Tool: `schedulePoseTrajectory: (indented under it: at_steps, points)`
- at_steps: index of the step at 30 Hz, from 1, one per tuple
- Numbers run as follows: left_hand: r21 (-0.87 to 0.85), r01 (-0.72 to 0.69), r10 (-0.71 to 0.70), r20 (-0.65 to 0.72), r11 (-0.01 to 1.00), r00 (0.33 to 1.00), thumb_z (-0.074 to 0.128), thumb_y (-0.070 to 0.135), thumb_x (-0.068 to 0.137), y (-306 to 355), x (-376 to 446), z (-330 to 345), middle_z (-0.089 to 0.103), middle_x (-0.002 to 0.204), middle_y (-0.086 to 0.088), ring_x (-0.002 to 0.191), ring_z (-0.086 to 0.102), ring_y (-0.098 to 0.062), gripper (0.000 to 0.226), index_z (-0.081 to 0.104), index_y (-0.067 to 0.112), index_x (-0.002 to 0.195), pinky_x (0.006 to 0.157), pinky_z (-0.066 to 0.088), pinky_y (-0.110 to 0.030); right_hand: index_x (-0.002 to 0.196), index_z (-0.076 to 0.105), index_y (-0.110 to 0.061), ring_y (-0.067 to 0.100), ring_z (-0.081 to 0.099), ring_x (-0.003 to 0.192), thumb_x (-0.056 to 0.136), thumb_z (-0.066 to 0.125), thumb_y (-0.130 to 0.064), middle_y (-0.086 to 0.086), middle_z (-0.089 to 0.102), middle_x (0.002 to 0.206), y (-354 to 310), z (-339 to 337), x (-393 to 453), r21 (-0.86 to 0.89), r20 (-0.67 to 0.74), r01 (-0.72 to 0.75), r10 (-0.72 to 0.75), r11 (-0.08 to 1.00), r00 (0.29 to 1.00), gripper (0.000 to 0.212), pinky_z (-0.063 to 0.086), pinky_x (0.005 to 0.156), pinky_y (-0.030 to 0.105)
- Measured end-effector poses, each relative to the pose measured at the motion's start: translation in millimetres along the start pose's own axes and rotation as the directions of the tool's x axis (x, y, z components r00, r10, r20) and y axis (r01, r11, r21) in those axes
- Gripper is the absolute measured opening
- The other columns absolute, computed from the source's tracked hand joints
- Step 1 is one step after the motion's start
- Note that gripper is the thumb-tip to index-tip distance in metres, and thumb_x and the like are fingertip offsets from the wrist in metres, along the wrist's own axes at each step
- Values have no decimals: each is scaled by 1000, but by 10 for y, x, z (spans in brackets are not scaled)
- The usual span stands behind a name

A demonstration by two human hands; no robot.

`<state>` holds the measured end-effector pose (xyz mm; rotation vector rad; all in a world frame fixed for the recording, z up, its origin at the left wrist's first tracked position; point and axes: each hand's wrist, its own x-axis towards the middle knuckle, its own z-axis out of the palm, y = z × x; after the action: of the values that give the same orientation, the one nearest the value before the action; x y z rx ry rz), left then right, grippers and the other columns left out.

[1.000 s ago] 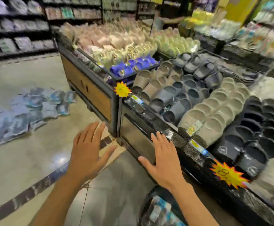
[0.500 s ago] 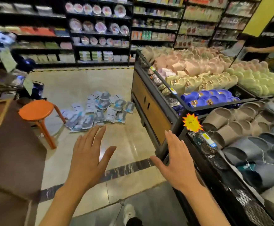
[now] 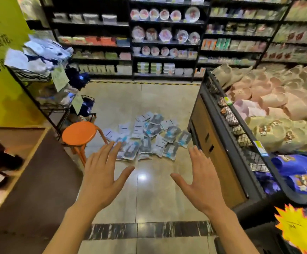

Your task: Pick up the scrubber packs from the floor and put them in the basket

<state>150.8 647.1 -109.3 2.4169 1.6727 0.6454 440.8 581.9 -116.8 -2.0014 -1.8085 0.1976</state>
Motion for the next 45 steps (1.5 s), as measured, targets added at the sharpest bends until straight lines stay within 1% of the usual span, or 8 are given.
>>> schedulePoseTrajectory:
  at_steps: [5,9,15,19,26,33,39,45]
  points:
    - [-1,80,-80,5,997,997,35,74,95,-331,738,206,40,162,-5,149,36,-28,83,32,23,160,118,32,-53,165,18,-20,22,17,159,85,25,-89,3,19,172,12,234,985,33,29,32,-33,999,999,106,17,129,46]
    - [-32,108,-107,11,994,994,36,75,95,-702,1400,475,40,162,-5,149,35,-26,84,31,24,160,118,32,-52,165,7,-24,20,11,160,82,16,-94,-1,14,173,-42,534,1795,40,60,47,-50,998,997,109,5,128,37]
    - [-160,157,-150,54,975,987,37,74,93,-1214,2459,762,40,163,-8,149,37,-29,88,35,17,159,117,35,-58,166,7,-25,18,9,160,84,28,-88,-3,12,173,-278,831,2981,60,99,24,-30,998,995,106,10,130,42]
    - [-232,145,-136,54,962,989,38,75,90,-1411,3182,818,38,163,-5,151,35,-28,90,34,19,160,120,31,-52,166,9,-24,18,10,160,83,25,-90,0,14,173,-315,941,3615,49,99,12,-17,999,995,107,12,130,42]
    - [-254,199,-184,82,946,979,40,76,89,-1776,4038,1058,34,166,-5,152,32,-28,88,30,26,161,121,28,-51,166,11,-24,17,12,160,79,23,-94,-3,14,172,-167,1202,4501,57,127,-18,10,998,992,112,10,129,37]
    - [-248,282,-253,142,927,957,42,76,87,-2115,4867,1514,27,168,-1,154,28,-25,85,28,35,160,120,30,-50,165,12,-28,17,14,159,80,29,-93,-4,16,172,195,1667,5491,135,206,-62,34,989,978,109,19,129,43]
    - [-174,277,-241,201,945,949,44,74,89,-2656,5595,2309,25,168,2,151,32,-23,81,27,37,158,115,36,-52,164,19,-21,25,28,156,86,32,-88,3,27,170,534,2526,6319,83,256,-28,5,996,967,103,31,123,52]
    - [-115,236,-208,211,965,955,52,68,89,-3402,5894,3588,27,166,2,147,38,-24,79,31,34,158,114,33,-45,164,22,-18,25,22,158,89,39,-82,5,26,170,1001,3921,6684,59,266,-13,-3,998,964,100,27,124,56]
